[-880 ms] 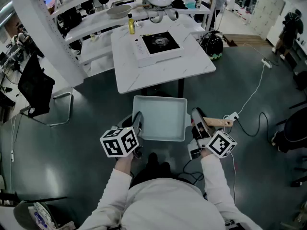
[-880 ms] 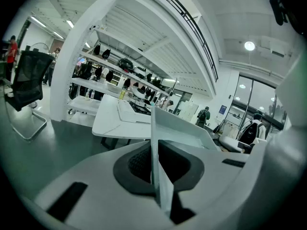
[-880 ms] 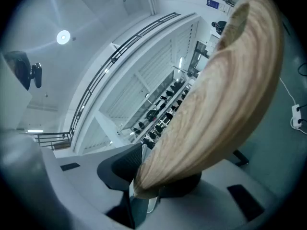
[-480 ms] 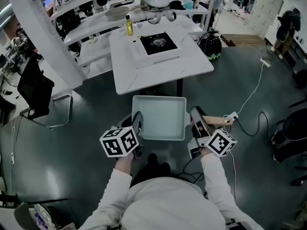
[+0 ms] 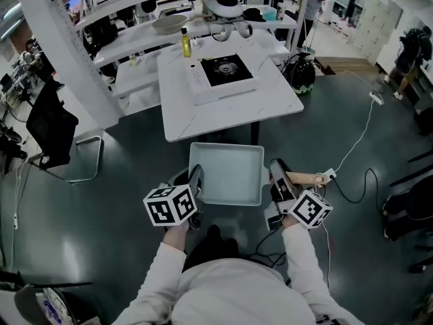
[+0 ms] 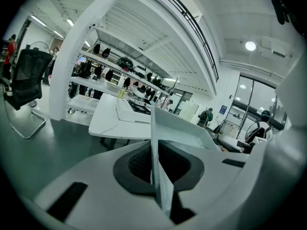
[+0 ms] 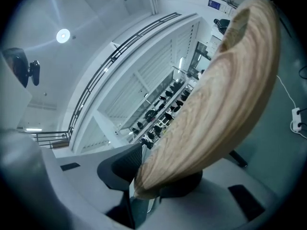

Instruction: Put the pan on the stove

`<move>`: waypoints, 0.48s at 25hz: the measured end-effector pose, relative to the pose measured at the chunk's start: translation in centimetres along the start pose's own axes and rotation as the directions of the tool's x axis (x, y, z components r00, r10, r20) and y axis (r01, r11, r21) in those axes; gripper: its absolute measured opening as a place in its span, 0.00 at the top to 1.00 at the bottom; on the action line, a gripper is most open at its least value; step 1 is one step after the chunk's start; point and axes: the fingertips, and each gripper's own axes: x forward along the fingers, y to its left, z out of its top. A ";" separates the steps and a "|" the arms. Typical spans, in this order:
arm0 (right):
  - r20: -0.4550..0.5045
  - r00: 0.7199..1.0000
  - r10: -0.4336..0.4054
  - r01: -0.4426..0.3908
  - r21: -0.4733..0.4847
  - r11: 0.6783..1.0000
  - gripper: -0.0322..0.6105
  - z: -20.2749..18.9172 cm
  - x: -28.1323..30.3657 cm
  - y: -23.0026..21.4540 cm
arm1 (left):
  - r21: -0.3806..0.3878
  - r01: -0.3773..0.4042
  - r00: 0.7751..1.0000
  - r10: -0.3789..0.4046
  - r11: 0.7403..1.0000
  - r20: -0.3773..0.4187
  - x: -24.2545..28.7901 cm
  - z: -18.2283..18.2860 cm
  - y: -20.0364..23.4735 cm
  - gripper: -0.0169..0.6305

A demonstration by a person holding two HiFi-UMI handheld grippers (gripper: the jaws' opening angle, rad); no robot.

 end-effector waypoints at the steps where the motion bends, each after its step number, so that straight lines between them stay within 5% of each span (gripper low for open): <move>1: -0.003 1.000 -0.008 0.008 0.008 1.000 0.74 0.0 0.0 -0.3 | 0.000 -0.002 1.000 0.002 1.000 -0.002 0.1 0.0 0.0 0.92; 12: -0.021 0.999 -0.032 0.033 0.062 0.998 0.74 0.1 3.0 -2.2 | -0.007 -0.021 1.000 0.020 1.000 -0.017 2.8 1.0 1.3 0.92</move>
